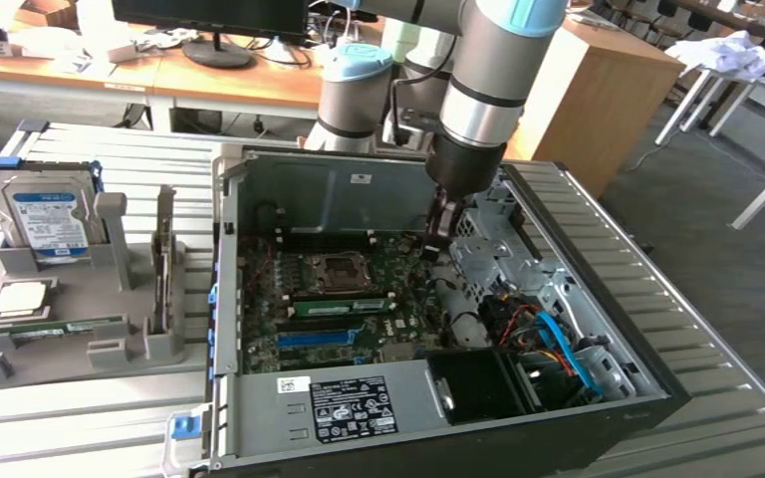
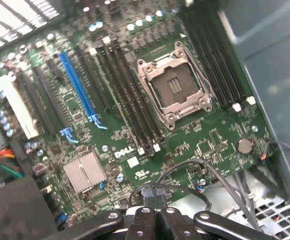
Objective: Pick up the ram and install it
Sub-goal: 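Press down the ram until it locks into place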
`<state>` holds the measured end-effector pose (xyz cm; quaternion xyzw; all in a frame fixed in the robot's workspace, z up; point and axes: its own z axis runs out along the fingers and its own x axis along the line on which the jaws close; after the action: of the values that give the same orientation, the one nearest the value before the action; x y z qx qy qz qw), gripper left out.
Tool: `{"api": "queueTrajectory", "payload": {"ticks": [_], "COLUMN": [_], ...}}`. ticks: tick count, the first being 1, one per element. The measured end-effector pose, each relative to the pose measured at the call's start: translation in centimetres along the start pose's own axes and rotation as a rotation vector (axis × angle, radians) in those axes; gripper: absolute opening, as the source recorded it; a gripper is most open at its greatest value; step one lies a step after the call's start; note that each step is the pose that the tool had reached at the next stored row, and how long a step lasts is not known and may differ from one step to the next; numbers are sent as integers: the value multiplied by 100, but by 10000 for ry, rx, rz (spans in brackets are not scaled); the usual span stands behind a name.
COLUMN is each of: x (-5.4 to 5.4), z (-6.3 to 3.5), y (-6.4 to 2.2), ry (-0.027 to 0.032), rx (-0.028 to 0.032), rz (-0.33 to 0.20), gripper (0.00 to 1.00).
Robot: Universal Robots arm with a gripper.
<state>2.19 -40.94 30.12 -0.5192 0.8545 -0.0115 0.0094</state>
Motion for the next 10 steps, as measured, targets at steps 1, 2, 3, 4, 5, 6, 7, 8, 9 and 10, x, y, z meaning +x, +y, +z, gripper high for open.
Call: {"api": "queueTrajectory", "payload": {"ticks": [1,2,3,4,5,6,7,8,9,10], "x": [0,0,0,0,0,0,0,0,0,0], "z": [0,1,1,2,2,3,4,4,5,6], "y": [0,0,0,0,0,0,0,0,0,0], "ry": [5,11,17,22,29,33,39,44,49,53], "rx": [0,1,2,3,4,4,5,6,6,7], "rz": [179,359,539,718,911,1089,1269,1451,1615,1779], "gripper": [10,10,10,10,10,10,10,10,10,10]}}
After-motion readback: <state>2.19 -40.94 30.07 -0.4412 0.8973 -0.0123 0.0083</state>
